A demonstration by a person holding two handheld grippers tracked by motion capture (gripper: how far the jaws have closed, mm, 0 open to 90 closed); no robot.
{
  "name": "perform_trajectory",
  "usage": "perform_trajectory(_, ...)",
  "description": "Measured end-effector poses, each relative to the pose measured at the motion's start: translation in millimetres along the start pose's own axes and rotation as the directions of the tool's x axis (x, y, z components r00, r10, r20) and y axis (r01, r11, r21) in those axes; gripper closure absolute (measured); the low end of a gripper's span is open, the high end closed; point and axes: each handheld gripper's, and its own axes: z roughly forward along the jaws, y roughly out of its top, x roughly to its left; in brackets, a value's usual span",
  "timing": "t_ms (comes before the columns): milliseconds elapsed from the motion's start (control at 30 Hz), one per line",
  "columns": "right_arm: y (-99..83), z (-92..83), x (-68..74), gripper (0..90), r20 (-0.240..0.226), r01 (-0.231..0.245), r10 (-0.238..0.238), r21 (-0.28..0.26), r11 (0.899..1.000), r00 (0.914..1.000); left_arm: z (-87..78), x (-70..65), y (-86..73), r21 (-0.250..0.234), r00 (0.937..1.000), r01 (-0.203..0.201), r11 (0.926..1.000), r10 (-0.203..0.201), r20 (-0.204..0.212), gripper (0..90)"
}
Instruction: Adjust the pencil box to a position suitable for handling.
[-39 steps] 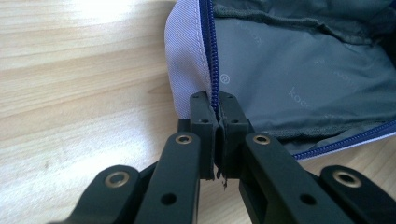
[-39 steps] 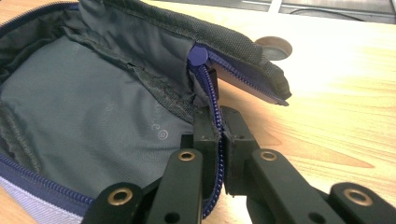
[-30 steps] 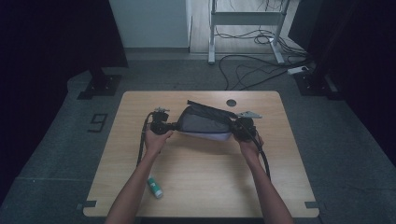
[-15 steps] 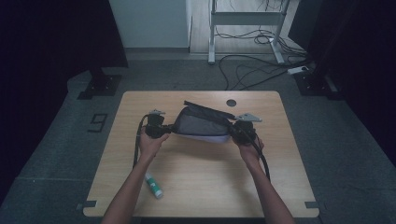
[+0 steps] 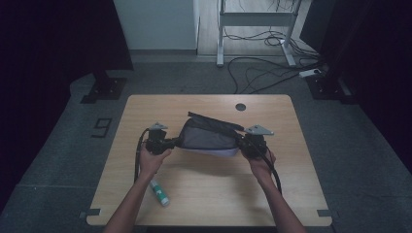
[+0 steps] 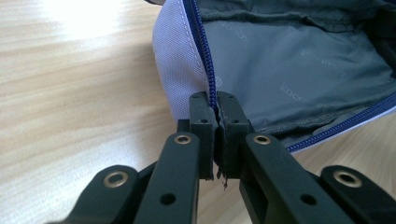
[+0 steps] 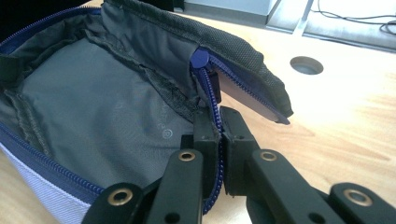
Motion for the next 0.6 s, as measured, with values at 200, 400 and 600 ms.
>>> perform_trajectory(200,-21.4,2.3,3.7,85.0,-0.033,-0.018,0.019,0.029,0.999,0.9993,3.8,2.1,-23.0,0.034,0.9997,0.011,0.9994,-0.011,0.021,86.6)
perform_trajectory(400,-39.4,11.7,2.5,85.0,-0.036,-0.028,0.031,0.072,0.997,0.9989,11.4,4.5,-38.7,0.055,0.9986,0.035,0.9978,-0.037,0.037,86.4)
perform_trajectory(600,-49.7,17.6,0.0,84.4,-0.013,-0.023,0.024,0.101,0.995,0.9996,17.8,4.2,-46.3,0.086,0.9973,0.039,0.9955,-0.044,0.059,85.2)
